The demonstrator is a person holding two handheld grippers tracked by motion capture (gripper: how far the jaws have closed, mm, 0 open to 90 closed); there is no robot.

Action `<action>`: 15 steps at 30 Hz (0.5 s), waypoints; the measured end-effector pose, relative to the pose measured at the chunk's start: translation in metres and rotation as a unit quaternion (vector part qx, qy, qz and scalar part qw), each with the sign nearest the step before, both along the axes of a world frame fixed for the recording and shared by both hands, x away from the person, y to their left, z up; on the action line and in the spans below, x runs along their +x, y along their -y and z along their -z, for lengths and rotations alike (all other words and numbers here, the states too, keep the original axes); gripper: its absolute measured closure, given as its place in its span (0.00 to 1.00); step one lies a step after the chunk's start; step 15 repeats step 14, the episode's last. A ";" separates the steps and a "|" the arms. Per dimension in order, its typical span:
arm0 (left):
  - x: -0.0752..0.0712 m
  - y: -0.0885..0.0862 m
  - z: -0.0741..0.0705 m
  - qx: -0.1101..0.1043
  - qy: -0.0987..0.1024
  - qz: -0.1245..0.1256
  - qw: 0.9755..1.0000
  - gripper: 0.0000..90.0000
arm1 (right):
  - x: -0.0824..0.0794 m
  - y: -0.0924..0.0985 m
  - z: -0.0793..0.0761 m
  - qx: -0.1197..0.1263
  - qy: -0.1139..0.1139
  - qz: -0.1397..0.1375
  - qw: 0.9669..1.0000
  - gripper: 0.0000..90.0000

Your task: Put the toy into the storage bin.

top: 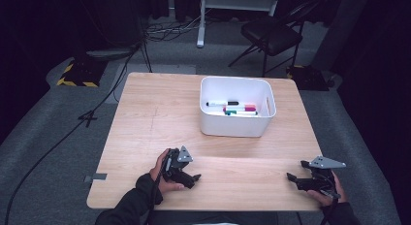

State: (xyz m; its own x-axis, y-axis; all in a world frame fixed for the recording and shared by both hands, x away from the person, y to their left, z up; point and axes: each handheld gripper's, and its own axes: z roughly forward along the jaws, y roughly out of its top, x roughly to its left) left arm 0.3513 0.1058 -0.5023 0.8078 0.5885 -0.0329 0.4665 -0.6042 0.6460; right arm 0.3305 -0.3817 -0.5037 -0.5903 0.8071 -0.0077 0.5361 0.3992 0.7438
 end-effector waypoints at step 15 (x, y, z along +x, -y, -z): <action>0.002 0.000 0.000 0.000 0.008 0.005 1.000 0.02 | 0.001 -0.001 0.000 -0.004 -0.001 -0.010 1.000 0.16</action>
